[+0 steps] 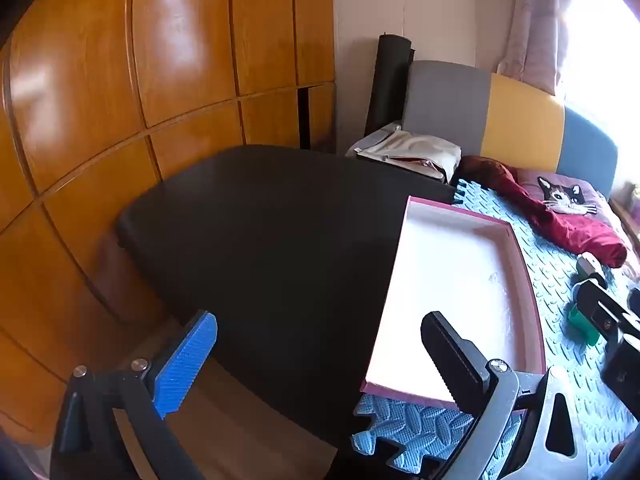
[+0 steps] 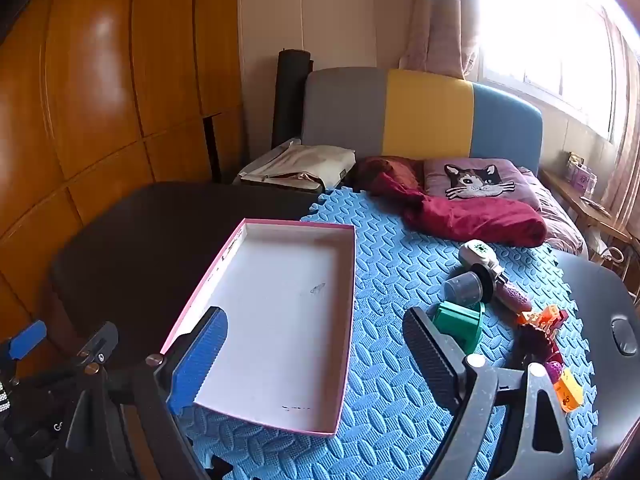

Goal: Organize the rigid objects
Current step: 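Move the left tool over the toys on the blue mat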

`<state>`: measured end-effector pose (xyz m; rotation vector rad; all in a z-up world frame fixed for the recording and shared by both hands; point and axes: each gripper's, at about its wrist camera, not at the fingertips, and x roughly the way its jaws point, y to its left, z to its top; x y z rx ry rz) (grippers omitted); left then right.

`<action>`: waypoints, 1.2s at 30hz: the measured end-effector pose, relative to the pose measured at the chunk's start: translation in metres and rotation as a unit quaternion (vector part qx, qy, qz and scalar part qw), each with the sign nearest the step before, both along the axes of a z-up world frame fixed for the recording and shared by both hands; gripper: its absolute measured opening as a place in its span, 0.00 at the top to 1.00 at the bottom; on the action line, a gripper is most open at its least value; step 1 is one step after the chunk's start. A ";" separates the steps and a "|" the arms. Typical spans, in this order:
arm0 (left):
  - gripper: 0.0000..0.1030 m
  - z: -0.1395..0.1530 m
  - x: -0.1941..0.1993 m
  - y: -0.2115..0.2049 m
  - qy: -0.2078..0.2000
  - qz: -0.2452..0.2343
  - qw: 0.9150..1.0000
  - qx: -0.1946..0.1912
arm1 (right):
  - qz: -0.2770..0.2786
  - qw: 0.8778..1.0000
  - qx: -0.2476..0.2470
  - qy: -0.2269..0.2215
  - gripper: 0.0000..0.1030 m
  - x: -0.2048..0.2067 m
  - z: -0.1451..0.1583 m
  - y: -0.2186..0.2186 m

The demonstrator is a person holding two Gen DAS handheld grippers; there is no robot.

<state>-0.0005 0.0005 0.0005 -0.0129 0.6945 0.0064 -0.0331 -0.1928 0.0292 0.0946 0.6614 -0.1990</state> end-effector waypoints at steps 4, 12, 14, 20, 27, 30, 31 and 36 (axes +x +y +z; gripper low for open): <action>0.00 -0.002 -0.002 -0.007 0.002 -0.010 1.000 0.019 | 0.001 1.000 0.001 -0.003 0.12 0.003 0.003 -0.002; 0.00 -0.004 0.001 -0.023 0.008 -0.029 0.999 0.032 | -0.002 1.000 0.003 0.005 0.12 0.000 -0.014 -0.012; 0.00 -0.004 0.001 -0.029 0.005 -0.034 0.999 0.038 | -0.001 1.000 0.008 0.014 0.12 0.006 -0.015 -0.022; 0.00 0.002 0.002 -0.041 -0.006 -0.050 0.997 0.051 | -0.008 1.000 0.008 0.018 0.12 0.004 -0.022 -0.033; 0.00 0.010 -0.002 -0.060 -0.034 -0.078 0.994 0.075 | -0.021 1.000 0.008 0.011 0.12 -0.002 -0.022 -0.055; 0.00 0.011 -0.003 -0.067 -0.038 -0.090 0.992 0.081 | -0.026 1.000 0.004 0.009 0.12 -0.004 -0.021 -0.064; 0.00 0.010 -0.004 -0.068 -0.039 -0.094 0.991 0.082 | -0.030 1.000 0.004 0.008 0.12 -0.005 -0.021 -0.069; 0.00 0.009 -0.007 -0.080 -0.040 -0.105 0.990 0.087 | -0.045 0.999 0.007 0.008 0.12 -0.008 -0.018 -0.087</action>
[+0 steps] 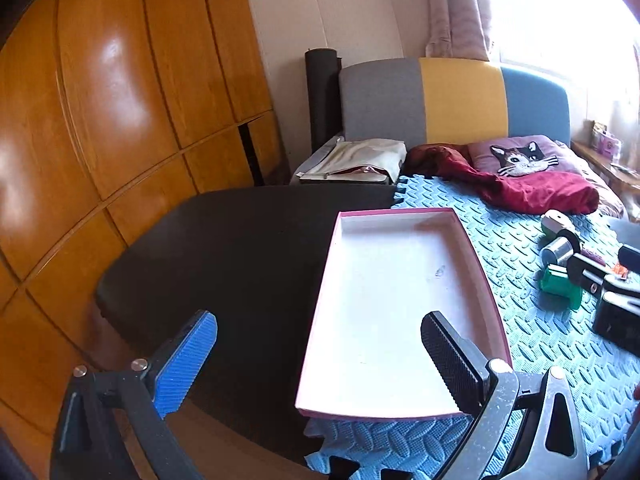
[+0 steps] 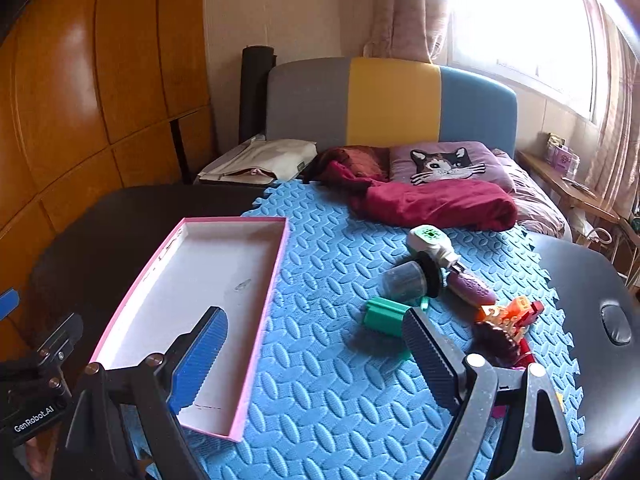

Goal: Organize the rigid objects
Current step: 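Move the left tool over the toys on the blue mat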

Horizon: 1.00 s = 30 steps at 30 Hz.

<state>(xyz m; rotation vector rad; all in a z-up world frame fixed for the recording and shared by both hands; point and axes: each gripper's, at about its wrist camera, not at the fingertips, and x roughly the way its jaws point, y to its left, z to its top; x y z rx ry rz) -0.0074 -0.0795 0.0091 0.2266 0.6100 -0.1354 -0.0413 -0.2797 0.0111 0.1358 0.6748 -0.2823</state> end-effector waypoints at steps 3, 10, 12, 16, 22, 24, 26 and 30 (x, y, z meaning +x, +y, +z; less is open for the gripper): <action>0.00 -0.002 0.000 -0.007 0.002 -0.007 1.000 0.004 | -0.013 1.000 0.004 0.003 0.12 -0.003 0.000 -0.014; 0.00 -0.007 -0.002 -0.021 0.008 -0.025 1.000 0.013 | -0.036 0.999 0.011 0.009 0.12 -0.010 -0.001 -0.044; 0.00 -0.009 -0.002 -0.025 0.011 -0.032 0.999 0.014 | -0.043 0.999 0.016 0.010 0.12 -0.013 -0.001 -0.053; 0.00 -0.009 -0.003 -0.033 0.013 -0.044 0.999 0.018 | -0.058 0.998 0.014 0.011 0.12 -0.017 0.000 -0.070; 0.00 -0.012 -0.003 -0.048 0.020 -0.072 0.997 0.023 | -0.077 0.997 0.020 0.004 0.12 -0.025 0.008 -0.108; 0.00 -0.012 -0.002 -0.054 0.023 -0.086 0.996 0.025 | -0.078 0.997 0.027 -0.002 0.12 -0.027 0.010 -0.125; 0.00 -0.012 0.000 -0.061 0.037 -0.108 0.993 0.012 | -0.077 0.996 0.034 -0.005 0.12 -0.029 0.010 -0.144; 0.00 -0.010 0.006 -0.076 0.068 -0.143 0.987 -0.034 | -0.090 0.995 0.040 0.000 0.12 -0.034 0.001 -0.188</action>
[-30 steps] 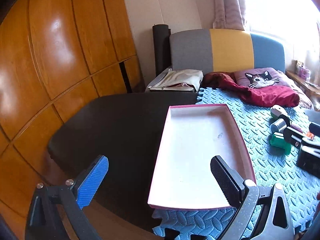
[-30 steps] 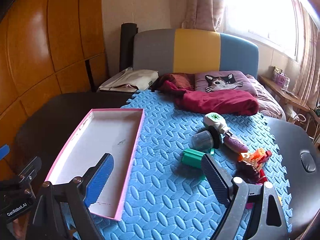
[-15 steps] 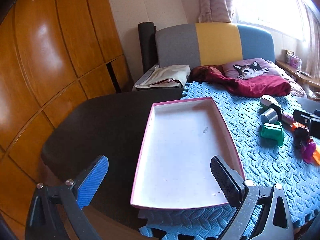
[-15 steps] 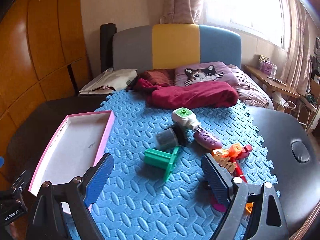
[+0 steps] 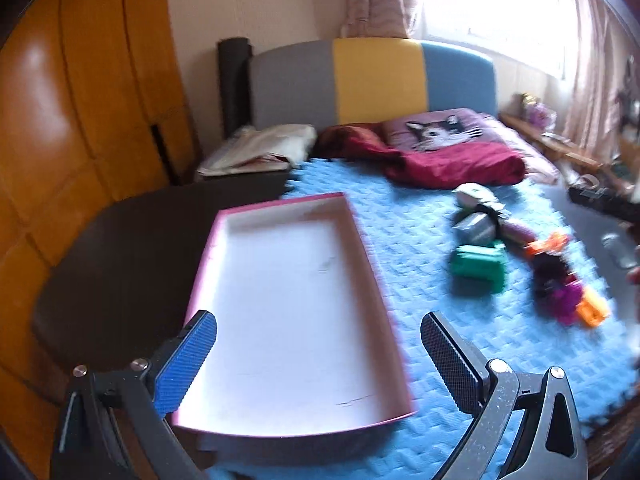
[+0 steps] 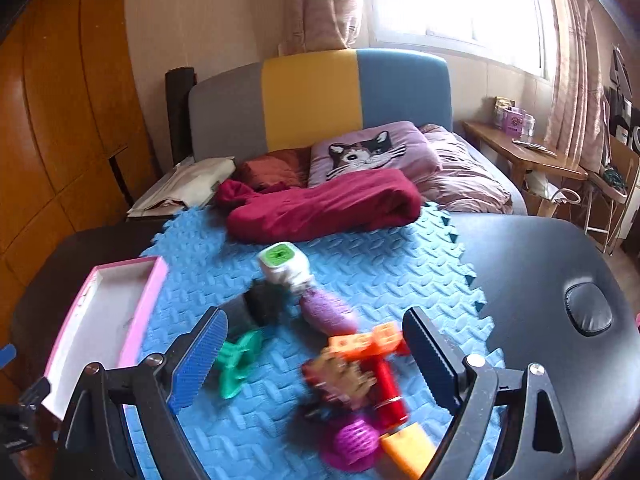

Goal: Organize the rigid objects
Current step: 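Move the left tool over the toys on the blue mat, then grasp the green spool-shaped piece with the left gripper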

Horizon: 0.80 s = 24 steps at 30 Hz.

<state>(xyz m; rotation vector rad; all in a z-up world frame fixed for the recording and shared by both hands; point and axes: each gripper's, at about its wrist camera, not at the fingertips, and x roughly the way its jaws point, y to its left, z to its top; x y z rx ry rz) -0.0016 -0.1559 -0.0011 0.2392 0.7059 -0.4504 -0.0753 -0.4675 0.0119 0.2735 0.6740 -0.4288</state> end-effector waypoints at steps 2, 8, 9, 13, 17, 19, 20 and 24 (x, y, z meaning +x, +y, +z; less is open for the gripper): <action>0.00 -0.001 0.002 -0.012 0.016 -0.018 1.000 -0.010 | -0.008 1.000 0.009 0.006 0.12 -0.003 -0.010 -0.021; 0.01 -0.002 0.004 -0.055 0.040 -0.069 0.997 -0.004 | -0.055 0.994 0.094 -0.011 0.12 -0.021 -0.034 -0.070; 0.01 -0.003 0.005 -0.067 0.049 -0.084 0.995 -0.006 | -0.061 0.993 0.097 -0.018 0.12 -0.023 -0.033 -0.072; 0.01 -0.012 0.012 -0.101 0.061 -0.109 0.992 0.012 | -0.064 0.990 0.122 -0.021 0.11 -0.024 -0.036 -0.076; 0.01 -0.026 0.019 -0.139 0.074 -0.137 0.987 0.027 | -0.059 0.991 0.117 -0.023 0.11 -0.023 -0.034 -0.073; 0.01 -0.033 0.025 -0.155 0.079 -0.143 0.986 0.036 | -0.057 0.992 0.113 -0.024 0.11 -0.022 -0.032 -0.073; 0.01 -0.036 0.028 -0.160 0.081 -0.143 0.986 0.039 | -0.057 0.992 0.111 -0.025 0.11 -0.023 -0.032 -0.073; 0.01 -0.049 0.043 -0.182 0.098 -0.149 0.983 0.046 | -0.060 0.991 0.113 -0.030 0.11 -0.024 -0.030 -0.075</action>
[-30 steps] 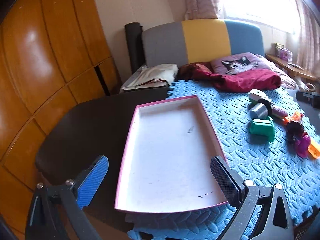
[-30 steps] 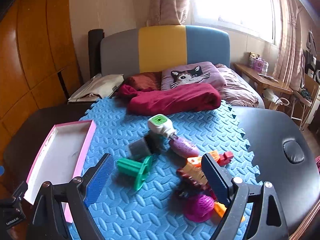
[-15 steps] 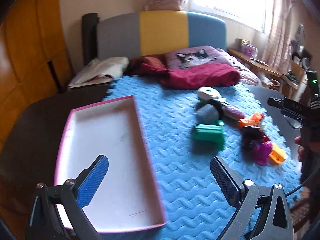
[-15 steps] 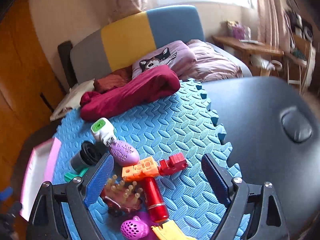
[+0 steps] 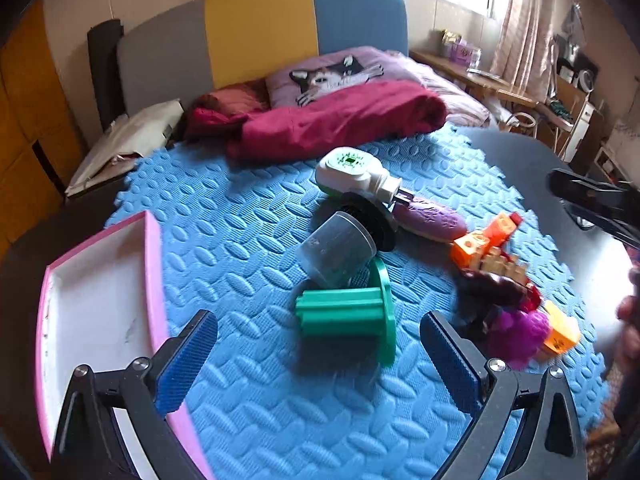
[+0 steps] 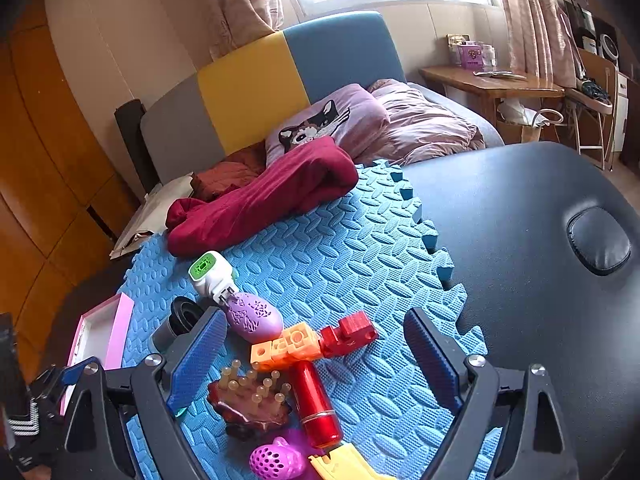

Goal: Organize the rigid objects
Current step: 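Grasp the green spool-shaped piece with the left gripper, then drop the green piece in the tray with left gripper while right grasps orange piece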

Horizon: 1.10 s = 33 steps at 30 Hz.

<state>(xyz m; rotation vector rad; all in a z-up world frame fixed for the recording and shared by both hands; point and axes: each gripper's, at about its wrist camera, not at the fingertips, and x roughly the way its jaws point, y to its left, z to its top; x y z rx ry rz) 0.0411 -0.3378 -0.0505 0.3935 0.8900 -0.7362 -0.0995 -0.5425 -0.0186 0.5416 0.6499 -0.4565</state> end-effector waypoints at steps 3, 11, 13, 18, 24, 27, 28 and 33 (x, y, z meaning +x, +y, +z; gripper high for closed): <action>0.02 -0.015 0.010 -0.014 0.010 -0.001 1.000 0.009 | -0.004 1.000 0.001 -0.003 0.11 -0.001 0.001 -0.002; 0.42 -0.033 0.003 -0.010 0.043 -0.015 0.999 -0.007 | -0.008 1.000 0.012 0.001 0.11 -0.002 -0.003 -0.008; 0.42 -0.029 -0.007 0.003 0.041 -0.012 0.999 -0.015 | -0.011 1.000 0.019 0.003 0.11 -0.002 -0.005 -0.010; 0.42 -0.017 -0.030 0.026 0.024 -0.022 0.999 -0.029 | -0.014 0.999 0.051 0.015 0.11 -0.003 -0.014 -0.017; 0.42 -0.004 -0.049 0.051 0.021 -0.031 0.998 -0.041 | 0.025 0.991 0.110 0.067 0.22 -0.001 -0.033 -0.011; 0.42 0.001 -0.055 0.062 0.014 -0.037 0.998 -0.046 | 0.061 0.988 0.086 0.116 0.28 -0.007 -0.032 0.003; 0.42 0.002 -0.057 0.066 0.014 -0.039 0.998 -0.050 | 0.076 0.985 0.075 0.135 0.30 -0.010 -0.031 0.009; 0.42 0.011 -0.062 0.080 0.021 -0.039 0.996 -0.076 | 0.137 0.969 0.047 0.198 0.34 -0.020 -0.031 0.027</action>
